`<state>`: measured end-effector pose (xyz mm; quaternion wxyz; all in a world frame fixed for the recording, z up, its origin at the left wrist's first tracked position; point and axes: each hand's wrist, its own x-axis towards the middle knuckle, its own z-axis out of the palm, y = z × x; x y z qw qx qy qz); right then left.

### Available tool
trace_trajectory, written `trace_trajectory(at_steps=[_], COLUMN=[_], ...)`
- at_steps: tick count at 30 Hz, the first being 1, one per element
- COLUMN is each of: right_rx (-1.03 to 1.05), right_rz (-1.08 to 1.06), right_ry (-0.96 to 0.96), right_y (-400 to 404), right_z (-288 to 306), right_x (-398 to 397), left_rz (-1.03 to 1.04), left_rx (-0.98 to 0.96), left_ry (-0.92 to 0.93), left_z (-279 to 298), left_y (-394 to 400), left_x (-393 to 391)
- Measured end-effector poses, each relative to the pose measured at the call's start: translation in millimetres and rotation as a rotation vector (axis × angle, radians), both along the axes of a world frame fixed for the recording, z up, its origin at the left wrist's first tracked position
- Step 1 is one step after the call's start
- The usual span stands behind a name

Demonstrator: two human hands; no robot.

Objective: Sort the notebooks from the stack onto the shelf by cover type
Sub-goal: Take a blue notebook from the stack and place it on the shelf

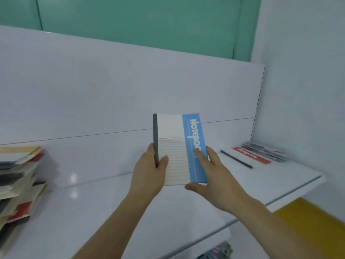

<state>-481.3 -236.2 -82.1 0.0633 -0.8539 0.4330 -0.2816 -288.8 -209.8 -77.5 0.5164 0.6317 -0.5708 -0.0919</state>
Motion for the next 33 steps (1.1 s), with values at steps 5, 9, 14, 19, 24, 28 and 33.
trace_trajectory(at_steps=[5,9,14,19,24,28,33], right_rx=[-0.037,-0.059,-0.084,-0.061,-0.011,0.024,-0.004], right_rz=[-0.138,-0.186,-0.104,-0.050,0.010,0.039,0.114], right_ry=[0.135,0.281,0.388,0.444,0.480,0.486,0.437], right_y=[-30,-68,-119,-175,-229,-274,-310], right_z=[-5,-10,-15,-34,-57,-74,-92], right_x=[-92,-158,-198,-206,-204,-205,-213], left_rz=[-0.016,-0.169,-0.219,-0.127,-0.112,-0.115,-0.112], left_rx=[-0.020,0.104,0.292,0.426,0.567,0.616,0.671], left_ry=[-0.131,-0.278,-0.461,-0.591,-0.667,-0.730,-0.728], left_z=[-12,-23,-37,-52,-77,-96,-103], left_y=[-33,-66,-96,-135,-184,-224,-250], left_x=[-89,-147,-172,-179,-177,-176,-180])
